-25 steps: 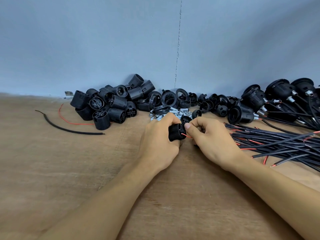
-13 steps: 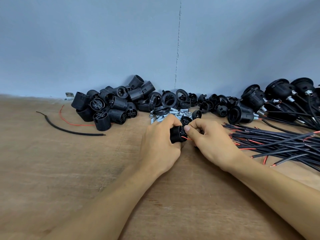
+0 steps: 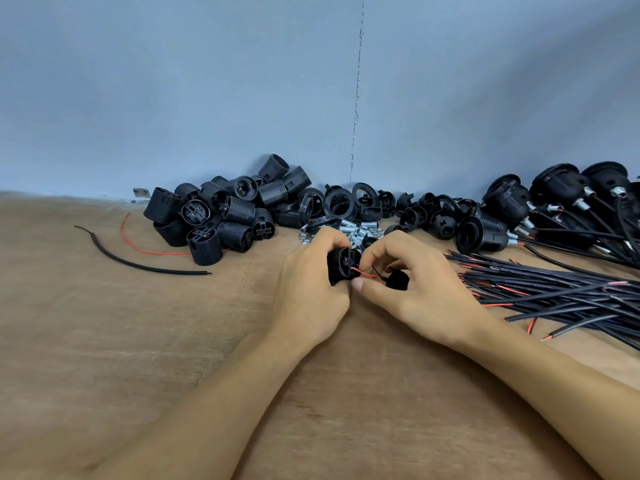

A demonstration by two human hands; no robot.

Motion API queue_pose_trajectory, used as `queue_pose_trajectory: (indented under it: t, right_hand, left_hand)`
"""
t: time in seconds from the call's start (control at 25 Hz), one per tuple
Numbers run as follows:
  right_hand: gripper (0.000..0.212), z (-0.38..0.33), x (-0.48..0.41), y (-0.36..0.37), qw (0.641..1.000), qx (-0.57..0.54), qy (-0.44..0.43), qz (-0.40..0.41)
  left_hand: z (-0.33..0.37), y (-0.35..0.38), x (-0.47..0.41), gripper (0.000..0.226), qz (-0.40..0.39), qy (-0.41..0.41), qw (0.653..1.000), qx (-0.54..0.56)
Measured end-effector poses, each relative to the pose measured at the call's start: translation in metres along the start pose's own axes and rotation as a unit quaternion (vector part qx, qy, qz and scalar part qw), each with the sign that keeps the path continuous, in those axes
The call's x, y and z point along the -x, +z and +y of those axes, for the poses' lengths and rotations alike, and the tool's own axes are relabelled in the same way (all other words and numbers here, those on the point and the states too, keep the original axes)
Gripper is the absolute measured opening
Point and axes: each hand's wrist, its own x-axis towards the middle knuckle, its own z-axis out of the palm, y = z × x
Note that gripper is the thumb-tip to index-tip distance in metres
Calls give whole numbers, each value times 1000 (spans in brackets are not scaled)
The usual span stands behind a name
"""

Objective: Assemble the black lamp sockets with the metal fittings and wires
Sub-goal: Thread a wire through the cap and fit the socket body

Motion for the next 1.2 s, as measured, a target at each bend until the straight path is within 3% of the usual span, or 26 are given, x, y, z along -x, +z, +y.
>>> queue_pose_trajectory:
  t: [0.4, 0.72, 1.2]
  right_hand:
    - [8, 1, 0, 1, 998, 47, -24, 24]
    - [6, 1, 0, 2, 999, -16, -35, 33]
    - [3, 4, 2, 6, 996, 24, -74, 39]
  left_hand:
    - [-2, 1, -1, 46, 12, -1, 1000, 2]
    - [-3, 2, -1, 44, 22, 1, 999, 25]
    - [-5, 3, 0, 44, 44, 3, 998, 51]
